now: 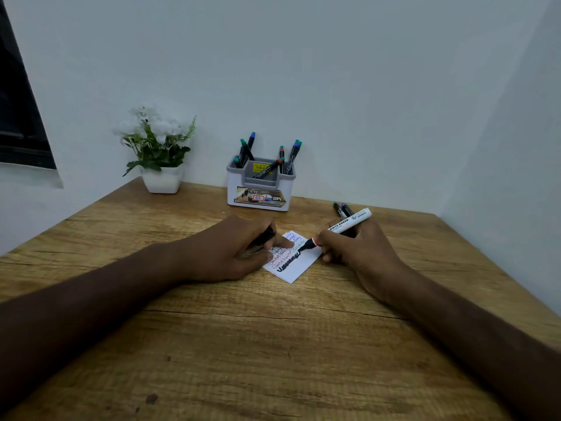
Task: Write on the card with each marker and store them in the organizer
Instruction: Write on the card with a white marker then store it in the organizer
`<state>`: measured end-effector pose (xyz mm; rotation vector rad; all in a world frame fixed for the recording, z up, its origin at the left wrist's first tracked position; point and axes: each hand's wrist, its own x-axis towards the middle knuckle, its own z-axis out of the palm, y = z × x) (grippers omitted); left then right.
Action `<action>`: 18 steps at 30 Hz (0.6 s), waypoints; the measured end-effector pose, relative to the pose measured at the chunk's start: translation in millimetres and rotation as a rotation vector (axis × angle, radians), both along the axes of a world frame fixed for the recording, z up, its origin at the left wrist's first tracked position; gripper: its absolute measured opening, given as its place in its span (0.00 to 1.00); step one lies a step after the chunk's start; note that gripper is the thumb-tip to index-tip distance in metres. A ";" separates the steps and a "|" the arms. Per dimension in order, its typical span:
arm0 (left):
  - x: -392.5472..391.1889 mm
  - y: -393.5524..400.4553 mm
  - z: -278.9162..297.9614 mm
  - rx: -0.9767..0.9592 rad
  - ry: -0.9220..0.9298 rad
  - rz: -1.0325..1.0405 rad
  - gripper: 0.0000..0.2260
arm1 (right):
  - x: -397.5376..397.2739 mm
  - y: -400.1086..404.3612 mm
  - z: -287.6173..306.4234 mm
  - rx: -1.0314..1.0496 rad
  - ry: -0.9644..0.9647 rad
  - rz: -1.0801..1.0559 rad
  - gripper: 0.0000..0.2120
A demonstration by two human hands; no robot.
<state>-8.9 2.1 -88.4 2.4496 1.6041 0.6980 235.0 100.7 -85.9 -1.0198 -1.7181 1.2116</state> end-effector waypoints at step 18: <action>3.3 -1.8 3.3 -0.025 -0.016 -0.014 0.09 | 1.9 10.0 -2.7 0.015 -0.009 -0.037 0.06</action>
